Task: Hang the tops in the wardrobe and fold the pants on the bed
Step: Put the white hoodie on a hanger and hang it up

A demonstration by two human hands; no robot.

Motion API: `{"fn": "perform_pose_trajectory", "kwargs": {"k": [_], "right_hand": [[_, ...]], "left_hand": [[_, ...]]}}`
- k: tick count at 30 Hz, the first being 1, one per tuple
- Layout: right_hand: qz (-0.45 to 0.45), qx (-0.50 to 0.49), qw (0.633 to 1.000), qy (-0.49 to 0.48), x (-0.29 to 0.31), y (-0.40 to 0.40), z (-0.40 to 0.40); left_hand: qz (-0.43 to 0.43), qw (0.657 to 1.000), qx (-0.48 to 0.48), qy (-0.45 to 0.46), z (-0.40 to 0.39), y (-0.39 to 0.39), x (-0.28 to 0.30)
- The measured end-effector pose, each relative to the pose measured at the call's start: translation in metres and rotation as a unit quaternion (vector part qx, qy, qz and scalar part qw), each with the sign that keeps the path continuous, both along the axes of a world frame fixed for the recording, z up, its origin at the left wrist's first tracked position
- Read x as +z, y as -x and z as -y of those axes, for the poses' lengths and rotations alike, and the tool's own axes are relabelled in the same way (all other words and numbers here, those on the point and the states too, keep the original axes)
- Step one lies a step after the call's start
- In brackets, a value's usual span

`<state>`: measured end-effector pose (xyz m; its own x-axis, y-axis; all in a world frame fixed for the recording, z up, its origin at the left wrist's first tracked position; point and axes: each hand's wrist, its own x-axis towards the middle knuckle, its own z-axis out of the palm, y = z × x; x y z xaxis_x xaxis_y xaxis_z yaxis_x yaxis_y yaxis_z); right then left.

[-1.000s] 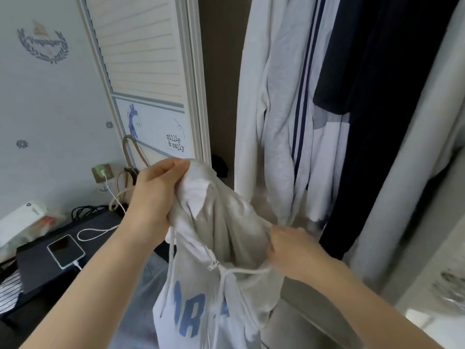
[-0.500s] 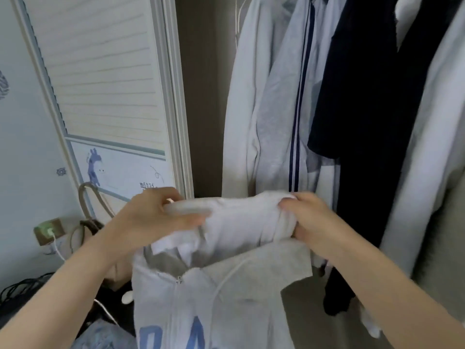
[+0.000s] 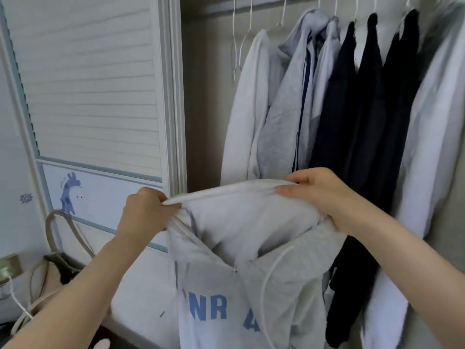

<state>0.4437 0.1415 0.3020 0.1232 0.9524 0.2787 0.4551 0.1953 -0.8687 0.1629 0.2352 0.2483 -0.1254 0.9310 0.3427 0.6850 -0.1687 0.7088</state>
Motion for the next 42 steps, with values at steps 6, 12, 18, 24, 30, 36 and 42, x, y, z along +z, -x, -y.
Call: {"fn": "perform_pose_trajectory", "kwargs": {"k": [6, 12, 18, 24, 30, 36, 42], "right_hand": [[0.066, -0.058, 0.993, -0.075, -0.023, 0.004, -0.031], [0.236, -0.044, 0.97, -0.051, -0.021, 0.02, -0.046], [0.293, 0.174, 0.933, 0.117, 0.019, 0.069, -0.041], [0.252, 0.114, 0.96, -0.045, 0.094, 0.101, -0.091], [0.191, -0.101, 0.936, -0.279, 0.214, 0.102, -0.189], [0.257, -0.247, 0.901, -0.247, 0.264, 0.078, -0.25], [0.269, -0.217, 0.925, -0.155, 0.27, 0.059, -0.283]], "left_hand": [[0.279, 0.874, -0.284, 0.279, 0.007, 0.031, 0.004], [0.323, 0.911, -0.209, 0.146, 0.002, 0.033, 0.022], [0.328, 0.934, -0.122, -0.072, -0.024, 0.038, 0.024], [0.257, 0.937, -0.147, -0.186, -0.037, 0.03, 0.046], [0.19, 0.95, -0.125, -0.214, -0.072, 0.006, 0.061], [0.117, 0.955, -0.09, -0.259, -0.098, -0.019, 0.079], [0.107, 0.956, -0.068, -0.264, -0.114, -0.029, 0.086]]}}
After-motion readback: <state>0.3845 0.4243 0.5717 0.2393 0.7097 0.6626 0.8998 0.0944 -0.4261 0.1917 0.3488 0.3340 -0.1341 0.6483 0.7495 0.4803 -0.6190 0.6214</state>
